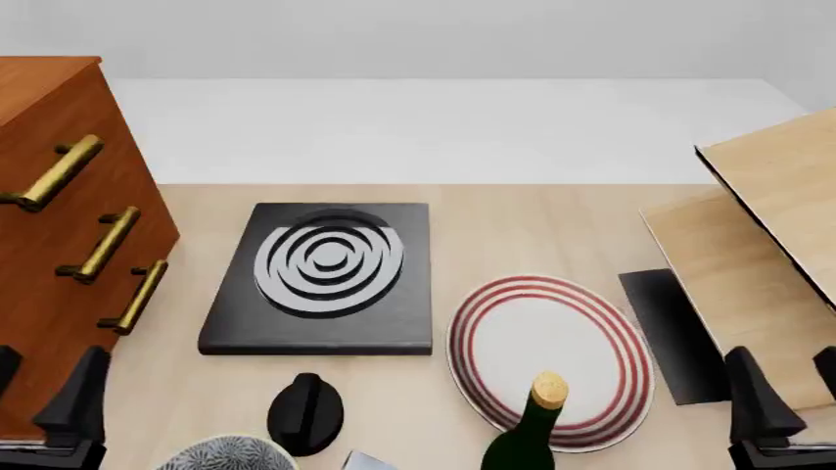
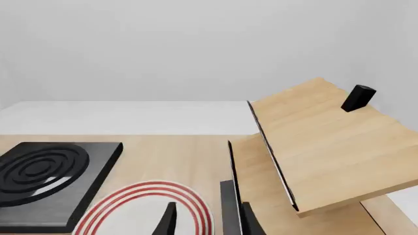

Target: Pick up the akita bowl and put it on the plate.

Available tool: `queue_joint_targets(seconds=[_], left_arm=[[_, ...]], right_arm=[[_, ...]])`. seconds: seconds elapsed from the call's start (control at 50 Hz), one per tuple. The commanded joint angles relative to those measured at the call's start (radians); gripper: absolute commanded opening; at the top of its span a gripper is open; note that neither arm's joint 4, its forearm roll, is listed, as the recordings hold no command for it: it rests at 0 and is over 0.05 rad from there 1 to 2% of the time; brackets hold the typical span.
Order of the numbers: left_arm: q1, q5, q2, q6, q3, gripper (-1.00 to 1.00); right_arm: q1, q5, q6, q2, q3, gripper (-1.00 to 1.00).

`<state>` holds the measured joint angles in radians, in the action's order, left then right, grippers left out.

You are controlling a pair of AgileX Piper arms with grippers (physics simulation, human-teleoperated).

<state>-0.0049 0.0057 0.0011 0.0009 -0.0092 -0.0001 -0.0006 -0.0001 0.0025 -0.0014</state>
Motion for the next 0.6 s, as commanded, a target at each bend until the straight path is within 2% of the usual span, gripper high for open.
queue_joint_targets(seconds=[0.02,0.04,0.08,0.12,0.16,0.26,0.36,0.42,0.6], left_arm=[[-0.034,0.036,0.005,0.025,-0.035,1.00],[0.000,0.054,0.012,0.053,-0.048,1.00],[-0.036,0.069,0.001,0.047,-0.058,1.00],[-0.023,0.102,0.044,0.000,-0.107,1.00],[-0.054,0.146,0.037,0.064,-0.140,1.00],[-0.092,0.245,0.059,0.089,-0.235,1.00],[-0.139,0.337,0.119,0.073,-0.328,1.00],[-0.152,0.402,0.142,0.048,-0.376,1.00],[-0.176,0.664,0.183,0.104,-0.590,1.00]], right_arm=[[0.000,-0.001,0.000,0.005,-0.003,1.00],[0.000,-0.001,0.001,0.006,-0.003,1.00],[0.000,-0.001,0.000,0.005,-0.003,1.00],[0.000,-0.001,0.000,0.005,-0.003,1.00],[0.000,-0.001,0.000,0.005,-0.003,1.00],[0.000,-0.001,0.000,0.005,-0.003,1.00],[0.000,-0.001,0.000,0.005,-0.003,1.00],[0.000,-0.001,0.000,0.005,-0.003,1.00],[0.000,-0.001,0.000,0.005,-0.003,1.00]])
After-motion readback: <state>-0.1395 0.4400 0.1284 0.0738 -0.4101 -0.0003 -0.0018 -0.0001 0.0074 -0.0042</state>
